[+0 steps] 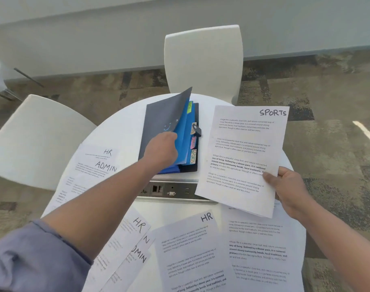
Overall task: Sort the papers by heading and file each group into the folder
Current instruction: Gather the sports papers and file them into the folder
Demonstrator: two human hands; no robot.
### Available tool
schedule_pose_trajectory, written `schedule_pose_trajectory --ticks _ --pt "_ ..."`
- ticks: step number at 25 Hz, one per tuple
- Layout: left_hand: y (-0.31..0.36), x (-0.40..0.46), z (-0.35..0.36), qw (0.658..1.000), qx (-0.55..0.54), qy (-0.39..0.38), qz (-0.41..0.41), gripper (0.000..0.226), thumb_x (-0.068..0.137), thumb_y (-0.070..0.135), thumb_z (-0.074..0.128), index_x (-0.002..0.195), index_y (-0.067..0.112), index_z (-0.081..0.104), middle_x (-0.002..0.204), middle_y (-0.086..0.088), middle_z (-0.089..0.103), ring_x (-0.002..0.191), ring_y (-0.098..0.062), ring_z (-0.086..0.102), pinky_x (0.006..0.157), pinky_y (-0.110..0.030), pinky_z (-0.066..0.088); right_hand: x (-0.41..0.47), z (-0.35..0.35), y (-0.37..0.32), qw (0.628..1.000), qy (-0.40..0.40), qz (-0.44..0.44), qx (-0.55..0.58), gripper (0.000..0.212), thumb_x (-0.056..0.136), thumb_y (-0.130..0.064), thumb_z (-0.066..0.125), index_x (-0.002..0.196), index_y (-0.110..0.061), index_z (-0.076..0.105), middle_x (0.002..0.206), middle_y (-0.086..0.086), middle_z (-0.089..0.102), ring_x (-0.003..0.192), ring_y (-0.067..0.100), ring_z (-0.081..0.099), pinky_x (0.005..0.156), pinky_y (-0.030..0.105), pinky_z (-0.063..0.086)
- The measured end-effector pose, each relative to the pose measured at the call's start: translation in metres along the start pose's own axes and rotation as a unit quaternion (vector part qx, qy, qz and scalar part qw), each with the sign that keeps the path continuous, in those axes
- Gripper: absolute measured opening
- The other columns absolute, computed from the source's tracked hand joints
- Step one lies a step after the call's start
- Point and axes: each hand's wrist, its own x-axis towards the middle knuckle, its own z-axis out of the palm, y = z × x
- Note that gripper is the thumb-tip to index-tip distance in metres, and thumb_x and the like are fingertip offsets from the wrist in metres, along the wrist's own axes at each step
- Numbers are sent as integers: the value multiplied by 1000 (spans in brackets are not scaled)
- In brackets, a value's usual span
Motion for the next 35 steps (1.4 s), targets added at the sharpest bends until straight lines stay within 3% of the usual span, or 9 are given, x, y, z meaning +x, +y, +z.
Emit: schedule_pose_trajectory --ticks 5,9,12,14,18,22,27,31,35 --pt "-35 -50 -46 998 -37 46 -20 32 85 0 46 112 4 62 115 -13 66 108 -39 60 87 -41 47 -40 18 -19 1000 0 -27 -12 20 100 -3 60 101 -18 73 91 -4 81 89 24 74 87 45 59" --pt "-55 -111 -61 990 -121 62 -26 46 93 10 45 136 10 60 138 -10 64 119 -30 60 100 -38 47 -75 39 -25 998 12 -52 -33 18 100 -3 60 105 -16 73 96 -2 80 88 22 75 78 39 59" --pt "-62 -158 -59 981 -181 68 -7 25 100 33 50 105 12 63 110 -6 69 90 -18 56 83 -33 45 -107 58 -22 996 23 -71 -46 17 100 -4 61 103 -16 73 94 -2 79 78 16 72 60 26 52" --pt "-69 -184 -50 978 -202 56 -12 32 96 51 59 101 19 59 101 -1 62 89 -12 47 81 -33 42 -130 72 -18 995 38 -79 -54 16 100 -5 61 102 -16 73 90 -4 79 77 16 72 60 27 54" --pt "-87 -221 -19 953 -297 53 -36 73 85 53 74 145 18 52 145 2 58 126 -15 55 99 -26 40 -173 96 0 993 60 -80 -62 20 100 -3 60 100 -18 74 90 -5 80 88 22 75 79 39 58" --pt "-102 -240 -2 942 -325 74 -31 89 81 52 79 154 19 40 156 6 45 139 -14 47 108 -30 41 -207 112 18 991 73 -76 -83 19 100 -3 59 104 -14 74 90 -3 80 85 22 74 69 32 53" --pt "-111 -247 -4 954 -289 65 -36 102 78 62 78 157 20 29 162 7 30 139 -15 46 102 -35 46 -229 134 23 990 63 -74 -100 23 99 -1 57 102 -15 74 95 0 79 75 15 71 49 18 48" --pt "-117 -246 -8 958 -276 57 -43 89 84 49 76 155 18 31 159 6 31 131 -19 51 95 -33 46 -235 146 23 990 56 -72 -104 24 99 0 56 103 -15 74 95 0 79 75 15 71 46 15 47" --pt "-120 -240 -9 966 -246 78 -13 48 94 37 63 138 18 53 141 5 51 114 -20 59 82 -31 45 -239 150 24 989 68 -68 -114 23 99 0 57 102 -15 74 95 1 79 80 19 73 54 23 50"
